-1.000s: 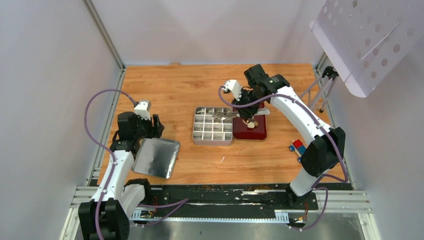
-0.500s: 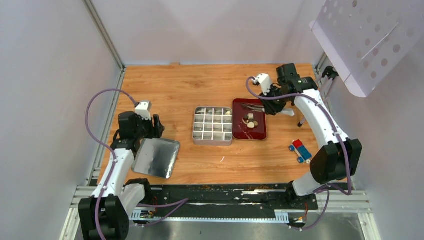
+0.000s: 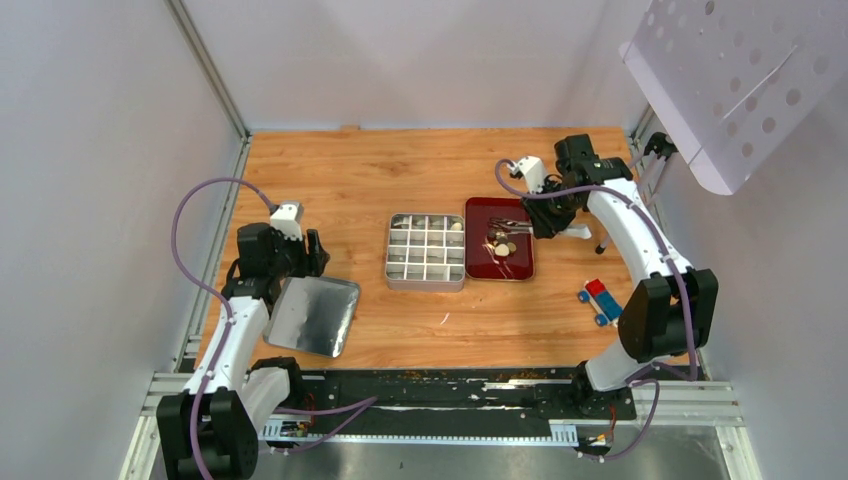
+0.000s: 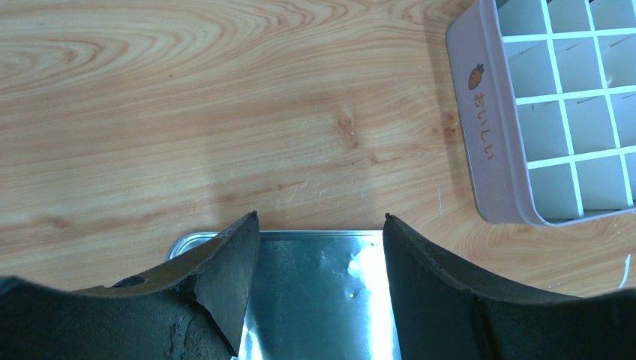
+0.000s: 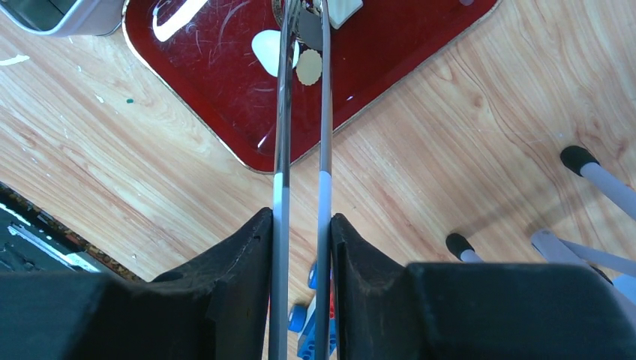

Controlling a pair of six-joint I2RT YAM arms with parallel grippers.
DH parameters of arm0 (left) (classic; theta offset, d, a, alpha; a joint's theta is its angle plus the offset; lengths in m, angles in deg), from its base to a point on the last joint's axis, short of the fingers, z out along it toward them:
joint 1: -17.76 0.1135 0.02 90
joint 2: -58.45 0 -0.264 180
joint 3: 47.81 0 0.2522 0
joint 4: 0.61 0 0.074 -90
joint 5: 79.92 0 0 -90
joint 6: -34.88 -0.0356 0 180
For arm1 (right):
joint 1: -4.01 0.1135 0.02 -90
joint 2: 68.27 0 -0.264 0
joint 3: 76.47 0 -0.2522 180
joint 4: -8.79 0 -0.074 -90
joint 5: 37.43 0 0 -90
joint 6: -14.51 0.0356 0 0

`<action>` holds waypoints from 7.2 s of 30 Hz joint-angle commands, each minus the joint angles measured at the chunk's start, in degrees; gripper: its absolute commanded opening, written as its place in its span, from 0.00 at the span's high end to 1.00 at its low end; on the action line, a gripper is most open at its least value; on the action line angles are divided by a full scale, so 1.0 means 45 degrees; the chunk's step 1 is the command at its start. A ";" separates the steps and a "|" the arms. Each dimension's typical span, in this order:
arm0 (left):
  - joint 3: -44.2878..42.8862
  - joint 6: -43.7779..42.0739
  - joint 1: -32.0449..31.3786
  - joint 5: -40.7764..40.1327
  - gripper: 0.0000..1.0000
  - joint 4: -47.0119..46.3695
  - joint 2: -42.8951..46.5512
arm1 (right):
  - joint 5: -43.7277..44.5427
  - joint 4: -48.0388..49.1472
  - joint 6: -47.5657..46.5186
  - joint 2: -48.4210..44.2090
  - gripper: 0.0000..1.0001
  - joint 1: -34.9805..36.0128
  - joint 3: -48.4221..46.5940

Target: Pack the chocolate

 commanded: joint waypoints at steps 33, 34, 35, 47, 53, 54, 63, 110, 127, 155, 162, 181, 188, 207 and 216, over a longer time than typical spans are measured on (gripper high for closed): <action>0.0112 0.0094 0.0125 -0.0011 0.30 -0.0500 0.0334 | 0.0082 0.0415 -0.0189 0.1326 0.72 0.0270 -0.0668; 0.0111 0.0098 0.0122 -0.0014 0.30 -0.0489 0.0345 | 0.0078 0.0401 -0.0190 0.1343 0.75 0.0314 -0.0715; 0.0114 0.0102 0.0125 0.0000 0.30 -0.0487 0.0362 | 0.0040 0.0389 -0.0170 0.1348 0.77 0.0344 -0.0808; 0.0062 0.0133 0.0115 0.0061 0.30 -0.0493 0.0274 | -0.1643 -0.0458 0.0455 0.0255 0.83 0.0465 -0.2355; -0.0005 0.0152 0.0108 0.0093 0.30 -0.0464 0.0180 | -0.3368 -0.0447 0.0525 -0.0037 0.84 0.1052 -0.2302; -0.0023 0.0138 0.0116 0.0085 0.30 -0.0448 0.0177 | -0.3525 -0.0466 0.0491 0.0040 0.84 0.1252 -0.2386; -0.0095 -0.0017 0.0122 -0.0046 0.30 -0.0251 0.0346 | -0.3478 -0.0387 0.0387 0.1091 0.83 0.2709 -0.3137; -0.0013 -0.0174 0.0117 -0.0145 0.29 -0.0291 -0.0067 | -0.1111 0.0292 0.0863 -0.0131 0.68 0.1797 -0.2018; -0.0383 0.0054 0.0107 0.0004 0.29 -0.0150 -0.0380 | 0.0802 0.1218 0.0853 -0.0264 0.67 0.0363 -0.0222; -0.0345 0.0152 0.0124 0.0038 0.29 -0.0281 -0.0327 | 0.1004 0.1296 0.0626 0.0521 0.58 0.0015 0.0420; -0.0140 0.0162 0.0113 -0.0003 0.29 -0.0310 -0.0122 | 0.0887 0.1205 0.0582 0.0944 0.68 0.0019 0.0169; -0.0065 0.0095 0.0120 -0.0086 0.29 -0.0231 0.0066 | -0.0624 0.0451 0.1193 -0.0092 0.82 0.0882 -0.1854; -0.0107 -0.0022 0.0123 -0.0195 0.29 -0.0110 0.0236 | -0.1730 0.0511 0.1287 0.0104 0.82 0.2175 -0.2580; -0.0146 -0.0100 0.0115 -0.0273 0.29 0.0111 0.0681 | -0.1938 0.0688 0.1074 0.2839 0.82 0.5399 -0.4750; -0.0080 -0.0077 0.0143 -0.0293 0.28 0.0007 0.0674 | -0.1685 0.0873 0.1029 0.3099 0.78 0.5471 -0.4750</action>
